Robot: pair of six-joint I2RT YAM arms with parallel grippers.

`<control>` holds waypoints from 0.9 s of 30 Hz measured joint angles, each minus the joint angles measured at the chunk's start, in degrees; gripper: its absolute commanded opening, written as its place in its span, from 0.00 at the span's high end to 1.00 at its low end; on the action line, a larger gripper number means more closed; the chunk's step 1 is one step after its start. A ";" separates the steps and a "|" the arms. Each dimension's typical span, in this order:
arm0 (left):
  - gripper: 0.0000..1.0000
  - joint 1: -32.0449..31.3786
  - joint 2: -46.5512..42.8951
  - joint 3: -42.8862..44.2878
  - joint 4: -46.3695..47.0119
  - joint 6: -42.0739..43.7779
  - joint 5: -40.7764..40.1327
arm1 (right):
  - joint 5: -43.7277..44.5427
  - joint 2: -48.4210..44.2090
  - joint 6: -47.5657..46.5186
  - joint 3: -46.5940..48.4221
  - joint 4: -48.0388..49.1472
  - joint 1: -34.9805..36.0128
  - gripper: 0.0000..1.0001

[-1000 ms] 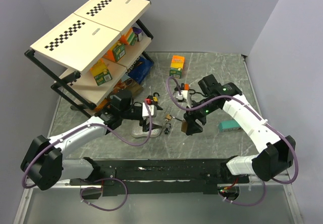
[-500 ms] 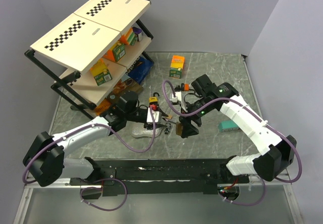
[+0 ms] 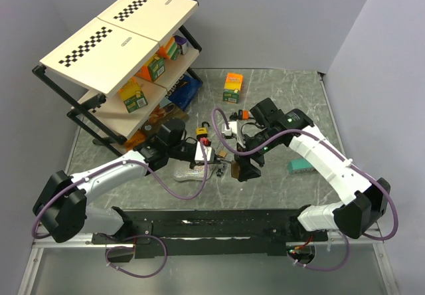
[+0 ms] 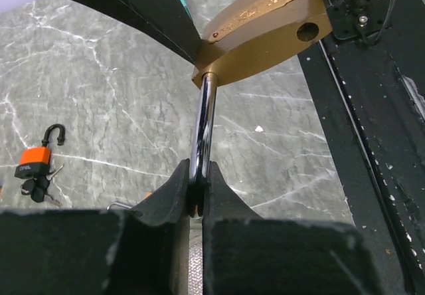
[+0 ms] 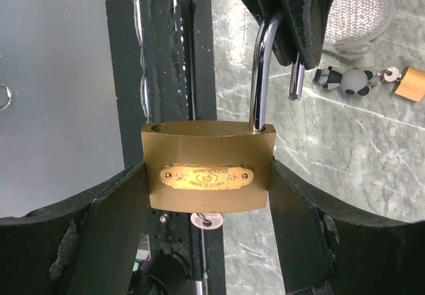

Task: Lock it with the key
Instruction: Lock the lock.

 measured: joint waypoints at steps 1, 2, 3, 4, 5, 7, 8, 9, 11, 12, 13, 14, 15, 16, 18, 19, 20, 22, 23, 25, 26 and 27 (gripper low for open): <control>0.99 0.02 -0.11 0.00 -0.07 -0.07 -0.02 | 0.15 0.00 0.46 0.07 0.17 -0.02 0.08; 0.99 0.09 -0.24 0.00 -0.15 -0.48 0.04 | 0.26 0.00 1.22 0.11 0.26 0.02 0.05; 0.99 0.22 -0.50 -0.02 -0.46 -0.92 -0.17 | 0.44 -0.09 2.36 0.17 1.09 -0.02 0.02; 0.99 0.33 -0.81 -0.02 -0.50 -1.40 -0.44 | 0.63 -0.33 3.50 0.33 2.03 -0.20 0.01; 0.99 0.46 -1.05 -0.02 -0.83 -2.19 -0.13 | 1.03 -0.66 4.35 0.37 3.10 -0.52 0.01; 0.99 0.96 -1.51 -0.04 -2.60 -3.82 -0.70 | 2.25 -2.21 5.75 0.37 5.14 -1.33 0.01; 0.99 1.55 -1.53 -0.04 -2.45 -5.25 -1.14 | 2.91 -3.39 6.60 0.35 6.38 -1.86 0.01; 0.99 2.08 -1.62 -0.02 -2.27 -6.08 -1.31 | 3.54 -4.81 7.26 0.35 7.67 -2.58 0.01; 0.99 3.52 -2.08 0.04 -2.64 -8.41 -1.53 | 3.78 -7.58 8.28 0.35 9.92 -4.61 0.01; 0.99 3.98 -2.29 0.13 -2.84 -9.46 -1.55 | 3.72 -9.40 8.87 0.35 11.37 -6.23 0.01; 0.99 4.22 -2.51 0.31 -3.15 -10.32 -1.40 | 3.69 -10.58 9.31 0.33 12.39 -7.39 0.01; 0.99 4.26 -2.73 0.57 -3.56 -11.23 -1.33 | 3.56 -11.96 9.64 0.22 13.66 -8.92 0.01; 0.99 4.33 -2.91 1.09 -4.11 -11.93 -1.20 | 3.52 -13.75 9.81 -0.28 15.45 -10.36 0.01; 0.99 4.42 -3.04 1.44 -4.28 -12.70 -1.05 | 3.54 -14.91 9.84 -0.74 16.35 -11.10 0.01; 0.99 4.61 -3.26 2.71 -4.48 -14.27 -0.70 | 3.45 -17.84 9.79 -2.49 18.47 -11.72 0.01; 0.99 4.72 -3.39 3.34 -4.50 -15.28 -0.50 | 3.32 -19.19 9.81 -3.65 19.26 -11.72 0.01; 0.99 4.87 -3.56 4.00 -4.48 -16.22 -0.22 | 3.17 -20.41 9.84 -4.72 19.74 -11.72 0.01; 0.99 5.05 -4.02 5.11 -4.33 -18.49 0.28 | 2.32 -22.29 9.77 -6.51 20.39 -11.72 0.01; 0.99 5.18 -4.20 5.64 -4.26 -19.56 0.55 | 1.66 -22.99 9.49 -7.32 20.44 -11.72 0.01; 0.99 5.27 -4.33 6.60 -3.93 -21.94 1.07 | 0.15 -23.76 8.66 -8.39 20.26 -11.72 0.01; 0.99 5.25 -4.33 7.13 -3.85 -23.06 1.40 | -0.52 -23.80 8.24 -8.63 20.26 -11.72 0.01; 0.99 5.25 -4.33 7.54 -3.87 -23.71 1.66 | -0.90 -23.67 8.09 -8.72 20.28 -11.72 0.01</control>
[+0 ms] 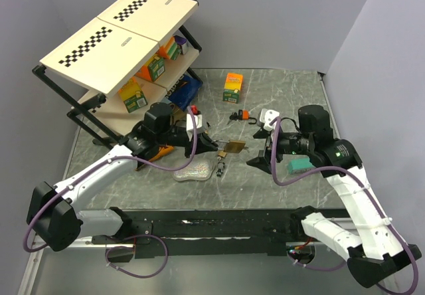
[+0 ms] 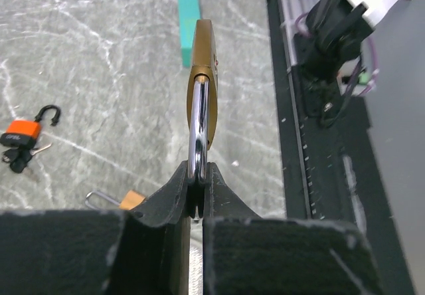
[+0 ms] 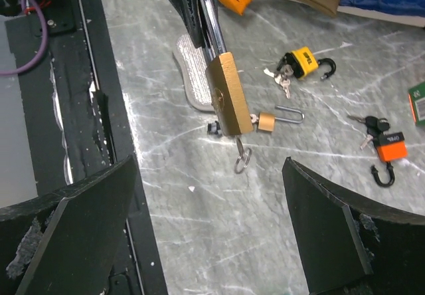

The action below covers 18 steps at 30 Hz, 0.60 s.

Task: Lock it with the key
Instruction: Lock the lock.

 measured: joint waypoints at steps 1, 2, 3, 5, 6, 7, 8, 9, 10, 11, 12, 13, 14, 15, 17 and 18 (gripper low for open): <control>0.99 0.00 0.00 0.33 0.11 -0.83 0.26 | -0.26 0.26 0.00 0.00 0.17 0.00 0.01; 0.99 0.00 0.00 0.76 0.09 -1.57 0.57 | -0.48 0.52 0.00 0.00 0.39 0.00 0.01; 0.99 0.00 0.00 1.09 0.15 -2.29 0.87 | -0.76 0.81 -0.02 0.00 0.63 0.00 0.01; 0.99 0.00 -0.11 1.60 0.13 -3.13 1.29 | -1.55 1.33 -0.35 0.00 1.27 0.00 0.01; 0.99 0.00 -0.20 1.86 0.13 -3.58 1.42 | -1.97 1.53 -0.63 0.00 1.68 0.00 0.01; 0.99 -0.04 -0.24 2.12 0.13 -4.02 1.51 | -2.56 1.64 -1.14 -0.02 2.10 0.00 0.01; 0.99 -0.11 -0.28 2.51 0.11 -4.48 1.57 | -3.26 1.66 -1.66 -0.04 2.49 0.00 0.01; 0.99 -0.11 -0.28 2.89 0.11 -4.85 1.57 | -3.80 1.66 -2.05 -0.09 2.78 0.00 0.01; 0.99 -0.15 -0.31 3.45 0.31 -5.66 1.57 | -4.70 1.70 -2.47 -0.09 3.06 0.00 0.02; 0.99 -0.15 -0.31 3.80 0.37 -6.01 1.62 | -5.25 1.75 -2.69 -0.11 3.39 0.00 0.02; 0.99 -0.17 -0.31 4.17 0.76 -6.67 1.64 | -5.77 1.88 -2.80 -0.15 3.82 0.00 0.03; 0.99 -0.17 -0.37 4.37 1.25 -7.30 1.64 | -6.32 2.10 -2.80 -0.22 4.63 0.00 0.04; 0.99 -0.17 -0.44 4.48 1.70 -7.85 1.62 | -6.60 2.32 -2.78 -0.24 5.09 0.00 0.07; 0.99 -0.17 -0.57 4.50 2.05 -8.41 1.64 | -7.02 2.64 -2.71 -0.26 5.70 0.00 0.08; 0.99 -0.20 -0.72 4.55 2.62 -9.22 1.73 | -7.65 3.41 -2.54 -0.26 6.82 0.02 0.14; 0.99 -0.24 -0.74 4.59 2.80 -9.64 1.75 | -7.76 3.76 -2.49 -0.26 7.23 0.02 0.16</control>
